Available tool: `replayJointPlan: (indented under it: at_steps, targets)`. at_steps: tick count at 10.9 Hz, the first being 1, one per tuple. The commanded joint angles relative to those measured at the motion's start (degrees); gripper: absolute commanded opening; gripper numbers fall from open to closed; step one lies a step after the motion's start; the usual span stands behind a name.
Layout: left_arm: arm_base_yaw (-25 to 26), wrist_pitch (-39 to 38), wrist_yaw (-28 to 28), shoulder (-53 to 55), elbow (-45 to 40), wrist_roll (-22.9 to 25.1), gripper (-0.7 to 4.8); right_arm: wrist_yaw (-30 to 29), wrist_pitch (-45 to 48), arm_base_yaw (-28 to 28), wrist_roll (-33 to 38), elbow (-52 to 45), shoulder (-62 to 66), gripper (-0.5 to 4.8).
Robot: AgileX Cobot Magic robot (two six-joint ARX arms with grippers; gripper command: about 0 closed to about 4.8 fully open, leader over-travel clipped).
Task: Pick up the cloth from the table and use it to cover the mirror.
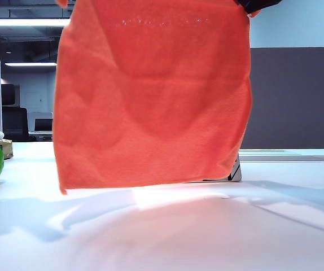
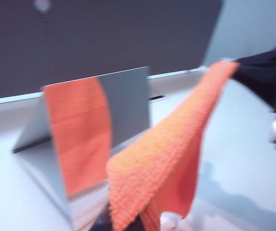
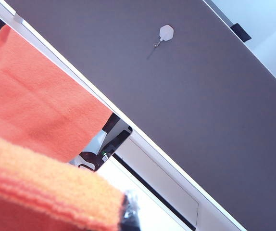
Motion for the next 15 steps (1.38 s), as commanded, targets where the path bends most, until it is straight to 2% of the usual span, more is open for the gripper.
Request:
replayJointPlan:
  at_steps: [1, 5, 6, 10, 11, 14, 15]
  targets:
    - [3.43, 4.07, -5.05, 6.56, 3.52, 0.79, -0.06, 1.99, 2.56, -3.78, 4.76, 0.39, -0.28, -0.05]
    - [4.26, 5.25, -5.09, 14.29, 10.64, 6.12, -0.06, -7.32, 2.56, -7.89, 13.73, 0.39, -0.31, -0.05]
    - [4.28, 5.31, -7.98, 19.78, 13.29, 6.21, -0.06, -9.62, 2.27, -8.17, 14.51, 0.39, -0.28, -0.05]
    - [4.55, 5.6, -11.74, 26.45, 16.31, 7.41, -0.06, -12.72, 1.33, -10.67, 18.32, 0.39, 0.7, -0.05]
    - [4.96, 5.88, -11.82, 28.68, 17.99, 8.41, -0.06, -15.21, 2.36, -12.26, 18.53, 0.39, 2.32, -0.05]
    - [6.45, 9.05, -11.69, 31.47, 19.32, 8.61, -0.06, -15.65, 6.49, -12.41, 18.51, 0.52, 6.84, -0.05]
    - [8.63, 9.73, -9.33, 34.01, 19.43, 8.68, -0.06, -15.3, 7.78, -12.76, 18.49, 4.09, 12.22, -0.05]
